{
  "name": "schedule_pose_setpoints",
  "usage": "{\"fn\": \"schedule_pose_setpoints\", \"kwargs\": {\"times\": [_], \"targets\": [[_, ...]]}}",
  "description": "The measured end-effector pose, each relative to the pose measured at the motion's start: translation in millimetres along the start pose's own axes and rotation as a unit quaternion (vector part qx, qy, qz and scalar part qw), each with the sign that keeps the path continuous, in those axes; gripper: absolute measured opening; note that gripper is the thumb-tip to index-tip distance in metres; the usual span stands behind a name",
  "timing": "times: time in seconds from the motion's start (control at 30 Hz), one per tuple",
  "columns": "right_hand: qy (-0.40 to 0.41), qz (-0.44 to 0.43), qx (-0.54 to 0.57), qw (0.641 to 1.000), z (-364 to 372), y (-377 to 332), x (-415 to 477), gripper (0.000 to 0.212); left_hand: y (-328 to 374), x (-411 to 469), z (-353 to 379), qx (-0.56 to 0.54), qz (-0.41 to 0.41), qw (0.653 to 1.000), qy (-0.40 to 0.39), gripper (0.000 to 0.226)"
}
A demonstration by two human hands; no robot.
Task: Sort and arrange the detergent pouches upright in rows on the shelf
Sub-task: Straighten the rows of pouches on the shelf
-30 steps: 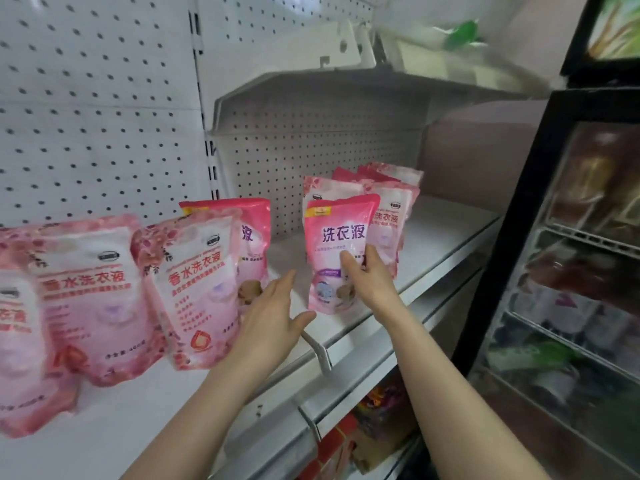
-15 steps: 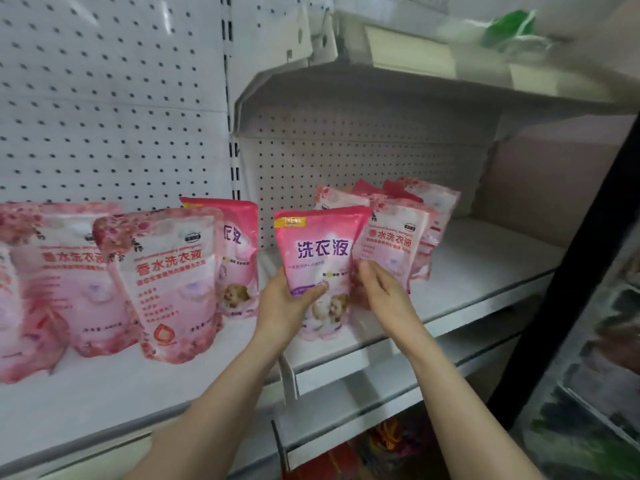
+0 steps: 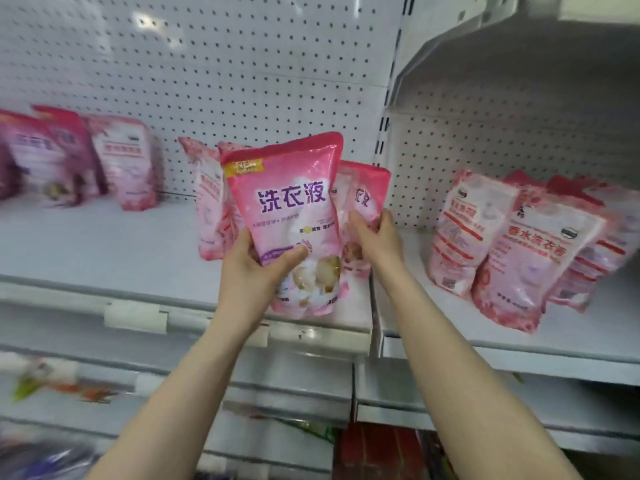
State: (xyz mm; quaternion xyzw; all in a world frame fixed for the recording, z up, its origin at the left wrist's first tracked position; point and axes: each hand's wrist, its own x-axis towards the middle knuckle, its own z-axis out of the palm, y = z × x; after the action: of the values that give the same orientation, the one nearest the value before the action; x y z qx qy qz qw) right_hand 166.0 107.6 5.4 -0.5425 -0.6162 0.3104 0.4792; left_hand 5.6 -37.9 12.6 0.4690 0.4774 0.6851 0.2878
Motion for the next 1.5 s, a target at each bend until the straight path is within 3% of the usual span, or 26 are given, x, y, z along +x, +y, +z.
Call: {"fn": "schedule_pose_setpoints", "kwargs": {"times": [0.1,0.23,0.33,0.4,0.47,0.63,0.7,0.97,1.33,1.5], "targets": [[0.032,0.014,0.001,0.999,8,3,8,0.048,-1,-1,-16,-0.011,-0.007,1.0,0.024,0.045],[0.094,0.063,0.083,0.99,-8,11,5,0.025,-8,-2,-24,-0.032,-0.034,0.999,0.025,0.038],[0.104,0.114,0.17,0.973,-36,14,-6,0.025,-14,-8,-23,-0.066,-0.058,0.996,0.014,0.033],[0.11,0.122,0.23,0.959,-54,15,-16,0.043,-16,-13,-22,-0.086,-0.074,0.994,0.002,0.038],[0.102,0.131,0.28,0.946,-66,14,-34,0.052,-16,-19,-23,-0.102,-0.092,0.991,-0.003,0.046],[-0.002,0.159,0.353,0.922,-58,3,-92,0.031,-20,-38,-38,-0.102,-0.126,0.987,0.012,0.033],[-0.037,0.146,0.354,0.923,-44,-2,-109,0.021,-23,-47,-50,-0.102,-0.136,0.985,0.035,0.032],[-0.067,0.117,0.318,0.938,38,-39,-146,0.025,-28,-48,-137,-0.078,-0.137,0.985,0.068,0.033],[-0.055,0.089,0.368,0.924,232,-127,-191,0.022,-13,-4,-356,-0.044,-0.099,0.989,0.1,0.03],[-0.045,0.075,0.38,0.921,295,-164,-195,0.011,-10,19,-442,-0.029,-0.086,0.989,0.117,0.025]]}}
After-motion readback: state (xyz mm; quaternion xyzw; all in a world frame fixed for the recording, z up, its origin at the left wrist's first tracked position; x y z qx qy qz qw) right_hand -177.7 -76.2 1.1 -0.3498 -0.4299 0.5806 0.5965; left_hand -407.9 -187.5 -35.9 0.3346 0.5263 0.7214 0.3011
